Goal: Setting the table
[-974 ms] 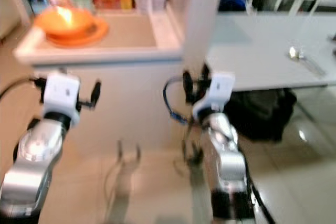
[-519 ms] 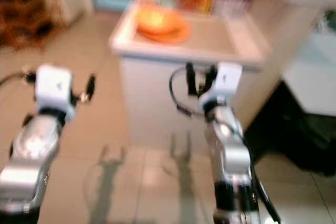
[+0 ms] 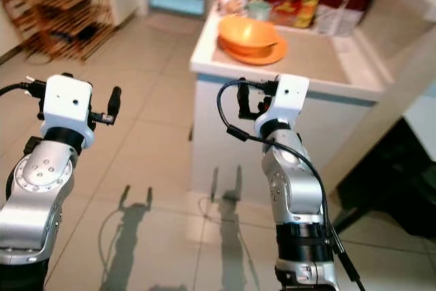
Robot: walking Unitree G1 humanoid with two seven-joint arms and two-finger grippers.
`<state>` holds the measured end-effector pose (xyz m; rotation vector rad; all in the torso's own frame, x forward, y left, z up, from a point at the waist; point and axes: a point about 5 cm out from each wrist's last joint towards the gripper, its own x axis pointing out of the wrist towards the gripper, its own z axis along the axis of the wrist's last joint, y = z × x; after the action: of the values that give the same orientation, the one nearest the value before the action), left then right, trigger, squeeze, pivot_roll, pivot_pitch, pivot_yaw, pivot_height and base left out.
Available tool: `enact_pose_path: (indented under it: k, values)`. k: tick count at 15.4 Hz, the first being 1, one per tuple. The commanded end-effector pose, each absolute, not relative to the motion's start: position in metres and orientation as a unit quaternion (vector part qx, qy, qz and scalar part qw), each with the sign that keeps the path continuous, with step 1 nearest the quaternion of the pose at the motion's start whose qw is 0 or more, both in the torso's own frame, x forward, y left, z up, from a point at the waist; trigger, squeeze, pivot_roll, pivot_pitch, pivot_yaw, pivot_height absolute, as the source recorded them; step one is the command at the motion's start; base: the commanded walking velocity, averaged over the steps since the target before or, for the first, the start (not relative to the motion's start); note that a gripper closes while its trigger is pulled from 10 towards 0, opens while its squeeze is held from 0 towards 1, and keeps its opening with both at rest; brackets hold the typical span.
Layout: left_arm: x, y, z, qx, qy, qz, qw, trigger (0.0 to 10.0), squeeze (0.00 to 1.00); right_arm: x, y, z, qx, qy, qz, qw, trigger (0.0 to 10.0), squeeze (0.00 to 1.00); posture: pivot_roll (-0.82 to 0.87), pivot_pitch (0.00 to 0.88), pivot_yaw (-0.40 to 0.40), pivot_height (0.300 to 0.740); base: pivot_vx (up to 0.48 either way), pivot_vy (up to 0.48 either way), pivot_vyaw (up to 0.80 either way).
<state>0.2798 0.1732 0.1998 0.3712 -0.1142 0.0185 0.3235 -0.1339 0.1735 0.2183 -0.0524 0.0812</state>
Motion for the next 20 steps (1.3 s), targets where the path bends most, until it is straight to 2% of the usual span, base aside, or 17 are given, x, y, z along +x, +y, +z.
enact_pose_path:
  k: [1,4,7,12,15,17,20]
  values:
    - [0.283,0.171,0.201,0.187,-0.059,0.005,0.981,10.0,0.00,0.327,-0.141,0.178,0.090,-0.029,0.027,0.995,10.0,0.00,0.06,0.000,-0.081,0.740,0.394,0.000,0.00]
    - [0.285,0.168,0.207,0.188,-0.065,0.002,0.980,10.0,0.00,0.331,-0.144,0.184,0.063,-0.056,0.024,0.996,10.0,0.00,0.10,0.000,-0.075,0.740,0.399,0.000,0.00]
    - [0.287,0.171,0.209,0.198,-0.068,0.000,0.978,10.0,0.00,0.336,-0.142,0.184,0.110,-0.044,0.027,0.993,10.0,0.00,0.10,0.000,-0.084,0.740,0.406,0.000,0.00]
    - [0.286,0.182,0.213,0.192,-0.072,0.014,0.979,10.0,0.00,0.332,-0.134,0.206,0.101,-0.088,0.060,0.989,10.0,0.00,0.07,0.000,-0.078,0.740,0.405,0.000,0.00]
    - [0.292,0.175,0.224,0.195,-0.087,-0.001,0.977,10.0,0.00,0.331,-0.142,0.217,0.109,-0.106,0.057,0.987,10.0,0.00,0.10,0.000,-0.070,0.740,0.395,0.000,0.00]
    - [0.293,0.180,0.226,0.205,-0.089,0.000,0.975,10.0,0.00,0.333,-0.144,0.218,0.115,-0.103,0.051,0.987,10.0,0.00,0.10,0.000,-0.075,0.740,0.384,0.000,0.00]
    - [0.292,0.182,0.227,0.199,-0.093,0.007,0.975,10.0,0.00,0.339,-0.144,0.219,0.105,-0.081,0.062,0.989,10.0,0.00,0.09,0.000,-0.102,0.740,0.380,0.000,-0.53]
